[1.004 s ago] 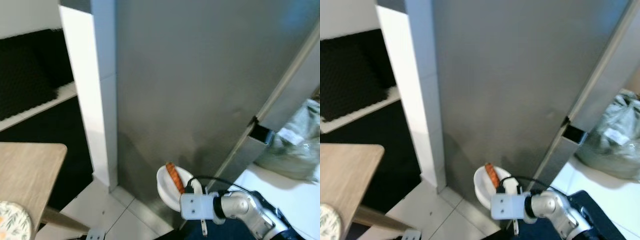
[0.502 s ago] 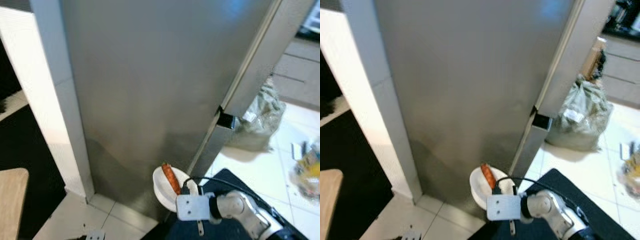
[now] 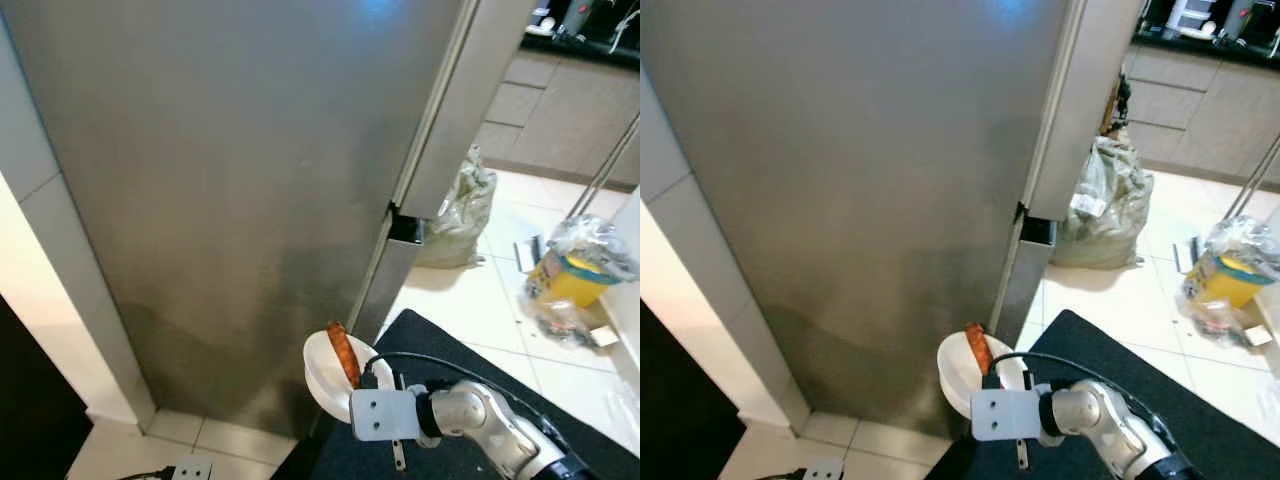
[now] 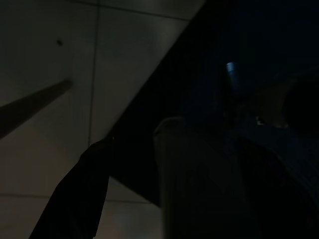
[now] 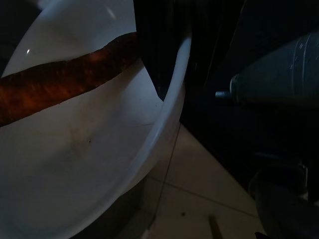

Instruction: Restocking fridge

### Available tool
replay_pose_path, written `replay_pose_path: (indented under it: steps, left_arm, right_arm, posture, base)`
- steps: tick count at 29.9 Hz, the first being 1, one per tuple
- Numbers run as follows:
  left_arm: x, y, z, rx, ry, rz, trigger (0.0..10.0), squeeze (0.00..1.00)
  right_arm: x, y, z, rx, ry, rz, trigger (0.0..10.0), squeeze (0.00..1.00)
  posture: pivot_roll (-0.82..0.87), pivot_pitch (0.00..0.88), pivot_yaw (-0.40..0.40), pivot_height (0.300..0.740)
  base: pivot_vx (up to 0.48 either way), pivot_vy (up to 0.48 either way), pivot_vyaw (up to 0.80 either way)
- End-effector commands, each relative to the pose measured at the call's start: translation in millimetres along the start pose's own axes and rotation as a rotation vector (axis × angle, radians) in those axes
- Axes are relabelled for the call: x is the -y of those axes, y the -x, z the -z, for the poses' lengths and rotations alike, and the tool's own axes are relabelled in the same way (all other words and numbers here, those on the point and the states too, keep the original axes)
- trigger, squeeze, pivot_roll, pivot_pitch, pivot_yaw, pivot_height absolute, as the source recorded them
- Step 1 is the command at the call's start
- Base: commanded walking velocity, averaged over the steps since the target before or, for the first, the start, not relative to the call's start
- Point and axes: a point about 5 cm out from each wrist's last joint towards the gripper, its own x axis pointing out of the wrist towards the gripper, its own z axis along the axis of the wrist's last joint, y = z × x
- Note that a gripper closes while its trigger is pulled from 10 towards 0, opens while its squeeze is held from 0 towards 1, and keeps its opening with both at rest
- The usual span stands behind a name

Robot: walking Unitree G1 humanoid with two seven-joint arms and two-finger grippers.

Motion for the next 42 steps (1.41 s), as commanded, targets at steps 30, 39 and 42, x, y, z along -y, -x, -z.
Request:
replay_pose_path:
  steps: [30, 39, 42]
  left_arm:
    - [3.5, 1.9, 15, -0.057, 0.005, 0.017, 10.0, 0.0]
    - [4.8, 1.8, 15, -0.058, 0.007, 0.018, 10.0, 0.0]
    - [5.2, 1.8, 16, -0.059, 0.008, 0.019, 10.0, 0.0]
  right_arm:
    - [-34.7, 30.0, -3, -0.087, 0.029, -0.376, 10.0, 0.0]
    - [-31.8, 47.8, 17, -0.278, 0.005, -0.381, 10.0, 0.0]
    - [-31.3, 49.8, 21, -0.305, 0.007, -0.38, 10.0, 0.0]
  posture:
    - [-0.11, 0.063, -0.054, 0.74]
    - [-0.12, 0.065, -0.059, 0.74]
    - [-0.12, 0.065, -0.059, 0.74]
  base:
    - [0.0, -0.22, 0.0]
    - [0.0, 0.0, 0.0]
    - [0.0, 0.0, 0.0]
